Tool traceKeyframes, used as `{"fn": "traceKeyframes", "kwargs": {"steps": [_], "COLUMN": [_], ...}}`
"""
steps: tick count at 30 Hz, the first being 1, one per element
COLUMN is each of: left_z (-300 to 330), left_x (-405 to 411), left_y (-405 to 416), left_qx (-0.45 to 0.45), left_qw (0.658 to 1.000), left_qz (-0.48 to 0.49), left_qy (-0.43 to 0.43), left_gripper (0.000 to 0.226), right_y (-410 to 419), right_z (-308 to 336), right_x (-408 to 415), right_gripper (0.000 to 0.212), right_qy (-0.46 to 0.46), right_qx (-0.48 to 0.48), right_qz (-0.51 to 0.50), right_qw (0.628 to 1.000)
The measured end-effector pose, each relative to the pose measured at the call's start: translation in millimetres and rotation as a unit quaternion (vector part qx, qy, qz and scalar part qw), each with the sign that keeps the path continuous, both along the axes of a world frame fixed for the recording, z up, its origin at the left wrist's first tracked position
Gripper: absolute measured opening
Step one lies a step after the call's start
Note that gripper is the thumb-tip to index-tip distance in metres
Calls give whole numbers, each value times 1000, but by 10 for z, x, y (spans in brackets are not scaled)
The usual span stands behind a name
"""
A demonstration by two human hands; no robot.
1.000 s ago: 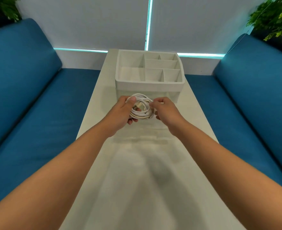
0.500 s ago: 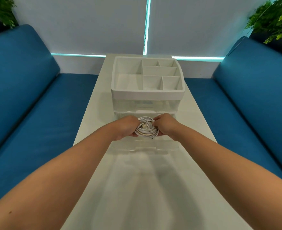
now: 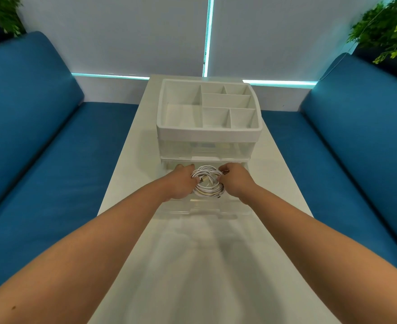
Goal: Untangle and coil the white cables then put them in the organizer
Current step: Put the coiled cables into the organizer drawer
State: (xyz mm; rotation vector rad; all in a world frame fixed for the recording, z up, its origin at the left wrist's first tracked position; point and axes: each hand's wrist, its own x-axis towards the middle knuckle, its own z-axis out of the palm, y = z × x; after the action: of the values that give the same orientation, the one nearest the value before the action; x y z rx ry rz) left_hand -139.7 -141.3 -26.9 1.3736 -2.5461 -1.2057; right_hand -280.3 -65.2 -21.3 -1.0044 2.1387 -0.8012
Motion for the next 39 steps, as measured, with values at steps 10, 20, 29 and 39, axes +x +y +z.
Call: {"fn": "traceKeyframes", "kwargs": {"steps": [10, 20, 29, 39], "left_z": [-18, -52, 372, 814], "left_x": [86, 13, 221, 3], "left_y": [-39, -37, 130, 19], "left_qx": [-9, -31, -153, -425], "left_qw": [1000, 999, 988, 899], "left_qz": [14, 8, 5, 5], "left_qy": [23, -10, 22, 103], "left_gripper": [18, 22, 42, 44], "right_y": [84, 122, 592, 1040], "right_z": [69, 88, 94, -276], "right_x": [29, 116, 66, 127], "right_gripper": [47, 28, 41, 121], "right_qy": [49, 89, 152, 106], "right_qx": [-2, -27, -169, -139], "right_qz": [24, 30, 37, -55], "right_qw": [998, 995, 973, 983]}}
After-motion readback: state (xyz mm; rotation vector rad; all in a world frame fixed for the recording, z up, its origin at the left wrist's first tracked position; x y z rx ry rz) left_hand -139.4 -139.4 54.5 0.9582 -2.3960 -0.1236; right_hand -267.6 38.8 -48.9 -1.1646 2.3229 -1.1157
